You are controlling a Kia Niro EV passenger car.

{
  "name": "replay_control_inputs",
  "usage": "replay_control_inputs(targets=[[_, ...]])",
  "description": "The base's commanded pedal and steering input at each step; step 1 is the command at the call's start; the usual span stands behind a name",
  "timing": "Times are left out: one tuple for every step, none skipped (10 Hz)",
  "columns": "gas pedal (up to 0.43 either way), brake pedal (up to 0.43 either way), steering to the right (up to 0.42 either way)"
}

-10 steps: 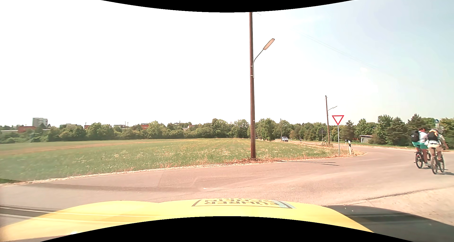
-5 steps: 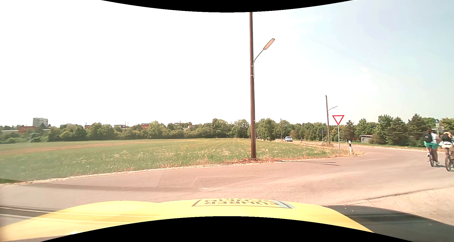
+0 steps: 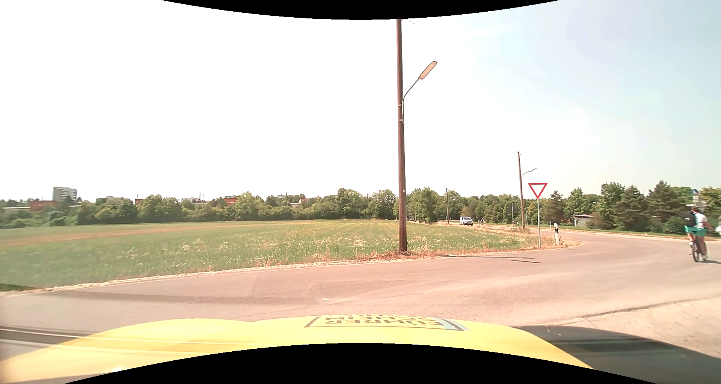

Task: Follow the waypoints while adhering to traffic rules and regulations

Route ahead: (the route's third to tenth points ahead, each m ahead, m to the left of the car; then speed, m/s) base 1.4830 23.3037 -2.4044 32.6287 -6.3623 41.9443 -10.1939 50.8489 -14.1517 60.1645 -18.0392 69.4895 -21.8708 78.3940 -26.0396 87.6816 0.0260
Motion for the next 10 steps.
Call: replay_control_inputs(targets=[[0.0, 0.0, 0.126], [0.0, 0.0, 0.109], [0.0, 0.0, 0.074], [0.0, 0.0, 0.034], [0.0, 0.0, -0.022], [0.0, 0.0, -0.08], [0.047, 0.0, -0.117], [0.059, 0.0, -0.165], [0.11, 0.0, -0.214], [0.11, 0.0, -0.277]])
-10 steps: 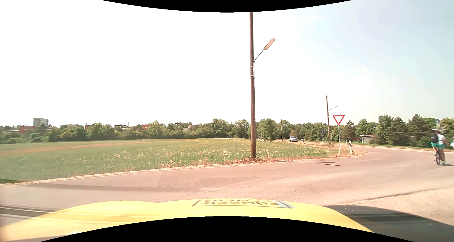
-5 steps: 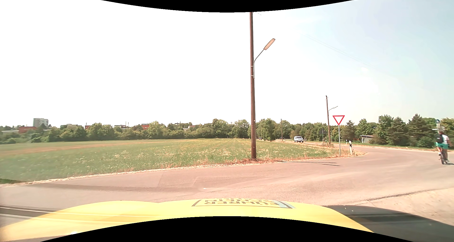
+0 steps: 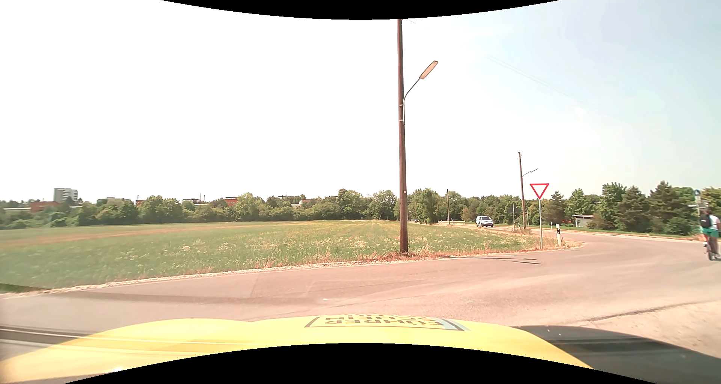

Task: Follow the waypoints while adhering to traffic rules and regulations

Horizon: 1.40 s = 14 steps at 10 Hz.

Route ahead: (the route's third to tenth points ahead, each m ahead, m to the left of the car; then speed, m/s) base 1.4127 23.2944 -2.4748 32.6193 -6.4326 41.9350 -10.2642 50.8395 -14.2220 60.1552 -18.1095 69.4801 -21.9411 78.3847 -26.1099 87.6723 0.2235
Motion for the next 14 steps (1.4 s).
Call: replay_control_inputs(targets=[[0.118, 0.0, -0.327], [0.13, 0.0, -0.401], [0.15, 0.0, -0.475], [0.157, 0.0, -0.565], [0.157, 0.0, -0.623], [0.157, 0.0, -0.662], [0.157, 0.0, -0.702], [0.157, 0.0, -0.733], [0.157, 0.0, -0.776], [0.157, 0.0, -0.813], [0.157, 0.0, -0.837], [0.157, 0.0, -0.849], [0.15, 0.0, -0.856], [0.138, 0.0, -0.856]])
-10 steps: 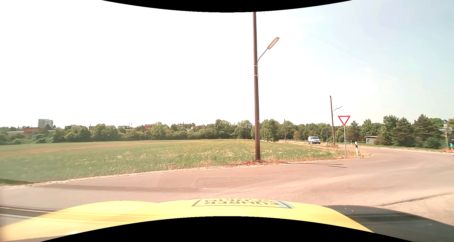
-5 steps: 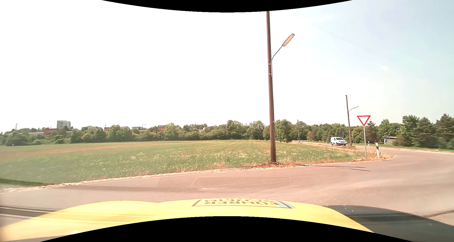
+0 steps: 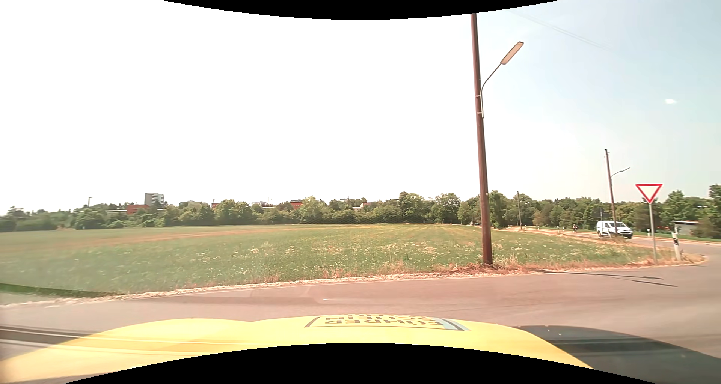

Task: Follow the waypoints while adhering to traffic rules and regulations

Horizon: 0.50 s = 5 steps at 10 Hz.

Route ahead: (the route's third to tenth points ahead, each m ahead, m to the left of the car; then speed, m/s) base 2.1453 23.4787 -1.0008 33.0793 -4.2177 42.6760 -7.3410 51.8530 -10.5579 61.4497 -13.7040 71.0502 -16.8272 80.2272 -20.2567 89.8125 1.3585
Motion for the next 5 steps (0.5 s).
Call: replay_control_inputs(targets=[[0.138, 0.0, -0.854], [0.138, 0.0, -0.85], [0.13, 0.0, -0.848], [0.11, 0.0, -0.848], [0.11, 0.0, -0.849]])
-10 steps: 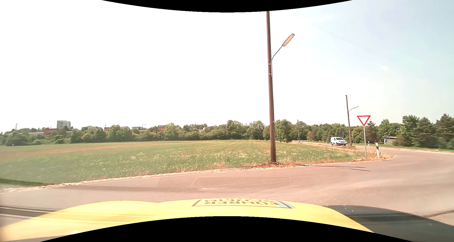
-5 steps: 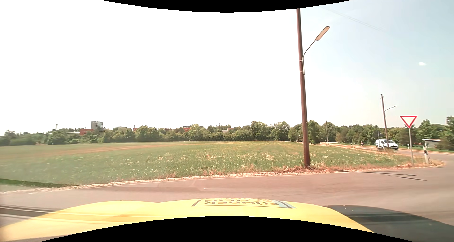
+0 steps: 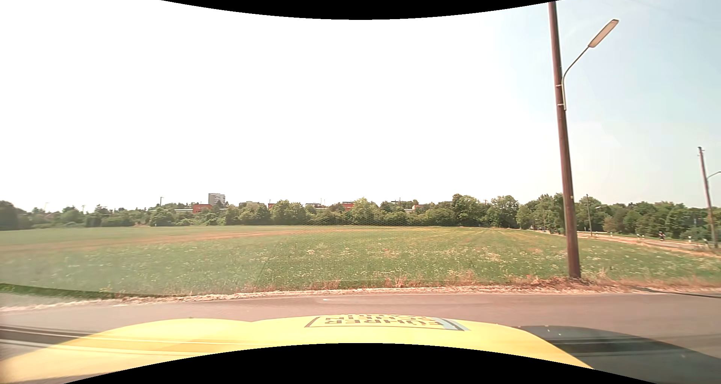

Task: Follow the waypoints while adhering to traffic rules and regulations

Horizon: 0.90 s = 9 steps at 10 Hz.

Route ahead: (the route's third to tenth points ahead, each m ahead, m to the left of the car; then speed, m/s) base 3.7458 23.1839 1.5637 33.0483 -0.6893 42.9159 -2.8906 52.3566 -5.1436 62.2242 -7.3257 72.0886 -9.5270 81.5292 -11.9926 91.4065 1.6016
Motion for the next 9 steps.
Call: replay_control_inputs(targets=[[0.118, 0.0, -0.851], [0.13, 0.0, -0.855], [0.138, 0.0, -0.858], [0.138, 0.0, -0.861], [0.138, 0.0, -0.865], [0.138, 0.0, -0.87], [0.138, 0.0, -0.873], [0.177, 0.0, -0.88], [0.177, 0.0, -0.89]])
